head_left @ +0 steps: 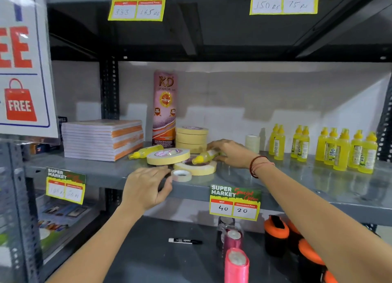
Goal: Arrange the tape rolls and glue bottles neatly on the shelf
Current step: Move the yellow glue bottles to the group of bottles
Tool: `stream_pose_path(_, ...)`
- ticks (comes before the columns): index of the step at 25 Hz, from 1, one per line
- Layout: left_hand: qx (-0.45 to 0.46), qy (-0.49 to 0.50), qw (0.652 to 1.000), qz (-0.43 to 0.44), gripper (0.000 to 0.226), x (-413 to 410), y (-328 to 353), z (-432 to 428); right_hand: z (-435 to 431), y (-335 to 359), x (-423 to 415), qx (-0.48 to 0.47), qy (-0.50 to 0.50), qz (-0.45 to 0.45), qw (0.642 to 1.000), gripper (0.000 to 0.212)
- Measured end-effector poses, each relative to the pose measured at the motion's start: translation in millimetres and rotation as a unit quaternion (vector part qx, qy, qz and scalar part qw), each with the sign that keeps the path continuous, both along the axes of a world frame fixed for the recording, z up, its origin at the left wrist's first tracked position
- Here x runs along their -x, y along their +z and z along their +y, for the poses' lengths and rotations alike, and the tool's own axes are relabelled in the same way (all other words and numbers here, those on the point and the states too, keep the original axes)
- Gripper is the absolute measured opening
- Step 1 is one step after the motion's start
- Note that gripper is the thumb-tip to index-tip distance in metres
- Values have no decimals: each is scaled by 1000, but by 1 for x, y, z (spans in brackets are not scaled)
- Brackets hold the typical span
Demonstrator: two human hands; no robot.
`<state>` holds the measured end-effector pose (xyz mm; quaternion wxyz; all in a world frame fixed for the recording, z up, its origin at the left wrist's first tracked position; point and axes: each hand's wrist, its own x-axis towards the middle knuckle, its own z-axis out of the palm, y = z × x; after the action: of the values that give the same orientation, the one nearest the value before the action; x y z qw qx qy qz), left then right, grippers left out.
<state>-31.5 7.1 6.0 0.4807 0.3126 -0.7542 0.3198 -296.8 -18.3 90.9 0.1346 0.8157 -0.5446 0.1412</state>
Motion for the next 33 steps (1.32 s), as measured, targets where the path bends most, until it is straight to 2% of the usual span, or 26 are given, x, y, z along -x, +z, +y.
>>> stream_pose_path(1,2,1,1000,6,65,1,0,0,-1,-1,2,-2,-13,-5,1000,40)
stream_pose_path(3,-5,2,1000,13,53,2,1,5,0,-2,5,10,-29,-22,999,38)
stream_pose_path(5,-19,11,1000,13,45,3,1,8,0,-5,5,39,-34,-28,998,42)
stream_pose_path(8,-37,15,999,13,46,1,2,12,3,-5,2,87,-45,-56,994,49)
stream_pose_path(9,-39,14,999,16,46,2,2,12,4,-4,3,106,-52,-86,989,46)
stream_pose_path(11,-48,19,999,14,48,1,2,14,9,0,9,126,-67,-206,968,39)
stream_pose_path(14,-60,21,998,20,49,1,-1,14,24,4,42,100,-108,-381,913,36)
stream_pose_path(16,-65,19,997,29,50,2,-1,12,33,1,74,98,-170,-418,887,23)
stream_pose_path(20,-62,16,998,27,52,3,-3,10,52,-1,134,124,-331,-399,846,34)
stream_pose_path(22,-60,15,998,32,52,2,-3,8,59,-1,154,131,-374,-397,828,42)
stream_pose_path(24,-52,16,998,33,51,2,-4,6,63,-3,164,138,-395,-397,817,41)
stream_pose_path(28,-32,12,999,37,50,4,-5,5,64,-7,174,103,-419,-376,820,34)
stream_pose_path(31,-22,10,999,34,49,4,-5,5,62,-5,179,79,-431,-367,821,47)
stream_pose_path(33,-22,7,999,34,49,4,-5,6,61,-4,180,67,-442,-359,819,47)
